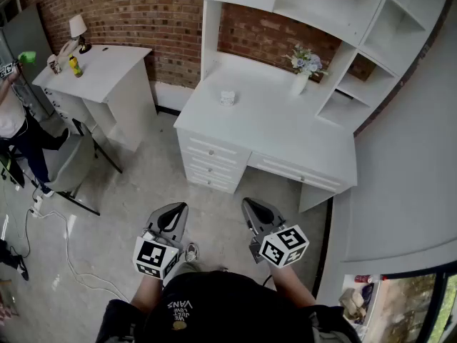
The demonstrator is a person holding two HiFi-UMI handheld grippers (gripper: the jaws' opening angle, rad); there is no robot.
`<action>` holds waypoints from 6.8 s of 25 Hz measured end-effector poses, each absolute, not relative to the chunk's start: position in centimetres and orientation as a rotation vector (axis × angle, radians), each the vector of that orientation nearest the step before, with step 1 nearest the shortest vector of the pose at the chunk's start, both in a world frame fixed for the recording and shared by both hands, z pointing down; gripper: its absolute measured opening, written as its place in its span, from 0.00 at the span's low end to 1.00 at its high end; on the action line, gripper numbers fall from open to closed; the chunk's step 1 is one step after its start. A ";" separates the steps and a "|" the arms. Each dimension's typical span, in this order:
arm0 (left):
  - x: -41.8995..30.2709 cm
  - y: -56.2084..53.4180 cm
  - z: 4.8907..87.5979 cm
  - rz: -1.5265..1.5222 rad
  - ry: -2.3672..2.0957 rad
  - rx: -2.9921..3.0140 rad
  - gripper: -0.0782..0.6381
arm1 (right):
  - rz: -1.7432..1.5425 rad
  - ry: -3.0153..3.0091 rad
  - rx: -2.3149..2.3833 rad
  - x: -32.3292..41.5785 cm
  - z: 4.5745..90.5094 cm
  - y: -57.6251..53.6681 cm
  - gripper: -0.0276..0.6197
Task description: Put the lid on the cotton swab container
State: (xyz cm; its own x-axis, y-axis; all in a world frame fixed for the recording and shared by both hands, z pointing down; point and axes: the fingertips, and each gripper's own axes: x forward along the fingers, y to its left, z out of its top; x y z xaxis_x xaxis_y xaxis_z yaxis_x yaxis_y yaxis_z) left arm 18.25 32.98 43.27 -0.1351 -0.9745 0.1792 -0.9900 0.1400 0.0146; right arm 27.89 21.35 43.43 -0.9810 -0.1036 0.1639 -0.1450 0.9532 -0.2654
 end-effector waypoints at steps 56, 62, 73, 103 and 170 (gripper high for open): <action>-3.7 9.0 46.8 0.255 -1.942 2.167 0.31 | 0.414 -2.863 0.353 4.4 48.6 -1.9 0.28; -4.6 3.7 47.4 0.263 -1.944 2.160 0.32 | 0.378 -2.853 0.322 3.4 49.2 -6.7 0.28; -7.7 -1.8 49.1 0.310 -1.788 2.243 0.34 | 0.395 -2.805 0.459 1.9 50.8 -9.9 0.30; -18.7 -15.5 53.9 0.686 -1.149 2.651 0.43 | 0.398 -2.495 0.790 -9.9 60.4 -18.2 0.44; -12.6 -15.9 62.5 1.100 -0.532 2.801 0.47 | 0.371 -2.616 0.815 -11.0 59.4 -21.8 0.26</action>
State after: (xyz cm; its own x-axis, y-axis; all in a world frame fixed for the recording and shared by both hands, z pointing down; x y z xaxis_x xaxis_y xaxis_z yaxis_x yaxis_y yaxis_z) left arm -12.57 -15.95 62.52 0.6808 -0.2875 0.6737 -0.3493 -0.9359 -0.0464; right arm -11.05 -21.79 59.40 -0.7620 -0.4890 0.4245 -0.5879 0.7973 -0.1366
